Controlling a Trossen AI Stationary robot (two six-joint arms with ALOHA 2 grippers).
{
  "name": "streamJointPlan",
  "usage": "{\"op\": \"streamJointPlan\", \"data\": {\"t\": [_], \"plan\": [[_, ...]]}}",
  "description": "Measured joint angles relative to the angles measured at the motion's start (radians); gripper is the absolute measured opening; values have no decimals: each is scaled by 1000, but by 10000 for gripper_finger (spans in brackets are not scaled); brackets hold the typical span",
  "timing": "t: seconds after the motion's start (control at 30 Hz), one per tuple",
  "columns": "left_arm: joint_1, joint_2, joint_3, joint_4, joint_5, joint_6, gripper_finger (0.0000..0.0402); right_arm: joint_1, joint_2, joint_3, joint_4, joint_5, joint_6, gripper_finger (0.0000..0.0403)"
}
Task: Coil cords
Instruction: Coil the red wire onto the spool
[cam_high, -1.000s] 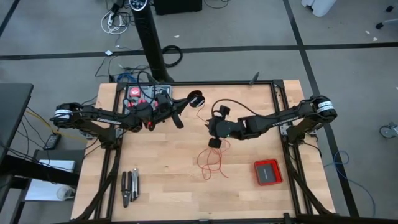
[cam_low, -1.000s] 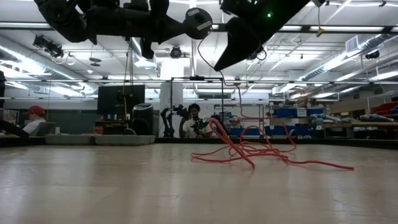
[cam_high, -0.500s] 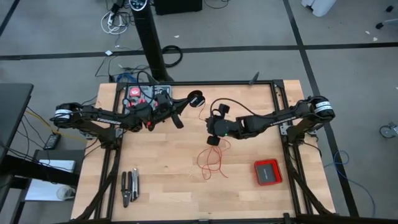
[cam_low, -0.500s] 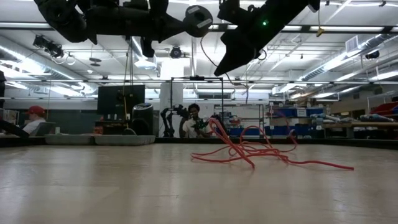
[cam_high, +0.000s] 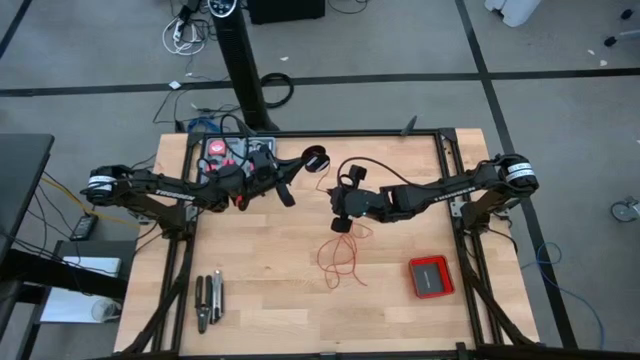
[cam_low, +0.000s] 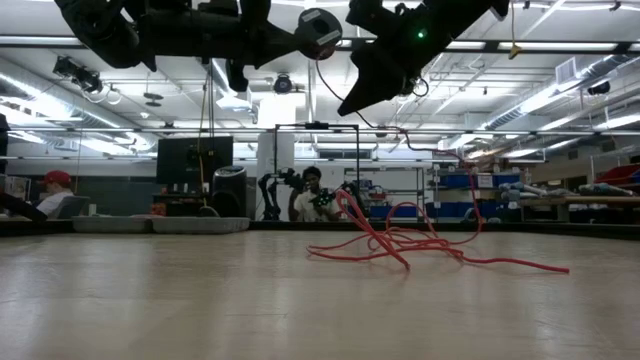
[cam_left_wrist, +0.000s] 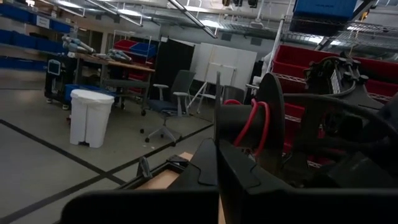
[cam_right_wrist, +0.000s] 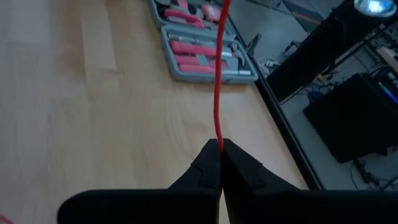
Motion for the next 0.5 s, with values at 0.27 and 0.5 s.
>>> {"op": "streamJointPlan", "data": {"t": [0.27, 0.5], "plan": [[0, 0, 0, -7, -10, 45, 0, 4, 0, 0, 112, -28, -37, 1], [0, 0, 0, 0, -11, -6, 0, -55, 0, 0, 133, -23, 42, 1]]}}
